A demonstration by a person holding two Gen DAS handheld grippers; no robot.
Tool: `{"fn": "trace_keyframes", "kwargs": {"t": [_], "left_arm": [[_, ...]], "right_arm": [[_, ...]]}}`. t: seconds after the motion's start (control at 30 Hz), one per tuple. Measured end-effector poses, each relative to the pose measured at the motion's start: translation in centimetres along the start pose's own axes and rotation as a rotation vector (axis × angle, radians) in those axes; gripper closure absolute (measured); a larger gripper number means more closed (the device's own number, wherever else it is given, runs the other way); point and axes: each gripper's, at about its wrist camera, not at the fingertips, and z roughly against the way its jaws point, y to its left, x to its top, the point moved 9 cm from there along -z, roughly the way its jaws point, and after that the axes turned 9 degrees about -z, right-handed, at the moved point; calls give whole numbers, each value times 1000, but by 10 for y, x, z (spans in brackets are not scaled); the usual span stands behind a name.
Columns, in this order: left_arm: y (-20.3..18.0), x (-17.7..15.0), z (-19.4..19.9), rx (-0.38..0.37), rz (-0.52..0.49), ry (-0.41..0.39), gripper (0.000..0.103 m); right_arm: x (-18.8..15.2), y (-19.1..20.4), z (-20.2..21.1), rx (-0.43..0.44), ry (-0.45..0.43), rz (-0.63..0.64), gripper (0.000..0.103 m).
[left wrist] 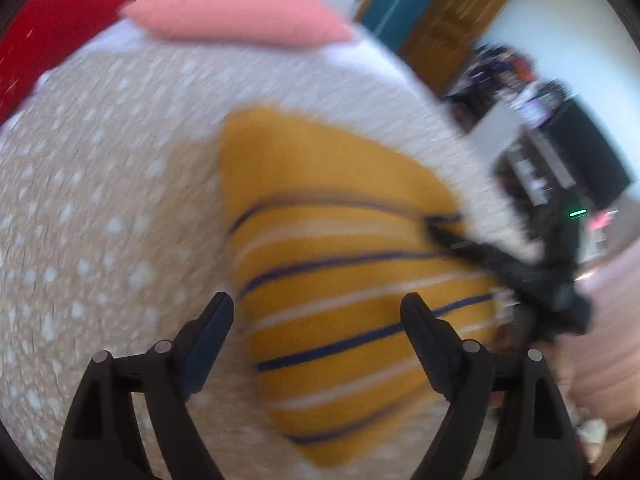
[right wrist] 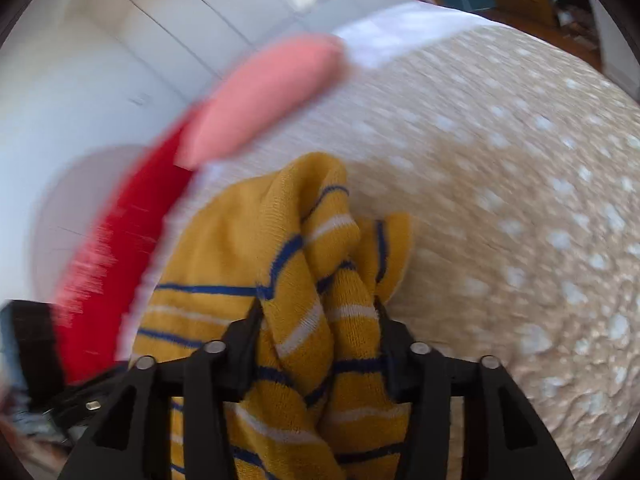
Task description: Fold small clothes
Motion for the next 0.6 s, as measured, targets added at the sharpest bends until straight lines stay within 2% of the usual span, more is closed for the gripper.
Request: {"fn": "trace_keyframes", "kwargs": {"t": [0.07, 0.1, 0.17, 0.23, 0.33, 0.43, 0.5, 0.6], "left_arm": [[10, -13, -7, -81, 84, 5, 13], [15, -16, -2, -119, 137, 1, 13], [19, -17, 14, -125, 162, -26, 13], [20, -19, 38, -88, 135, -83, 13], [18, -29, 84, 6, 73, -178, 13], [15, -44, 132, 131, 12, -280, 12], [14, -58, 167, 250, -30, -361, 9], [11, -74, 229, 455, -78, -515, 0]], "right_arm": [[-1, -7, 6, 63, 3, -71, 34], [-1, -6, 13, 64, 7, -88, 33], [5, 7, 38, 16, -56, -21, 33], [10, 24, 62, -26, -112, 66, 33], [6, 67, 93, 25, -158, 158, 40], [-20, 100, 94, 97, -108, 227, 47], [-38, 101, 72, 71, -59, 245, 48], [-54, 74, 25, -32, 20, 204, 49]]}}
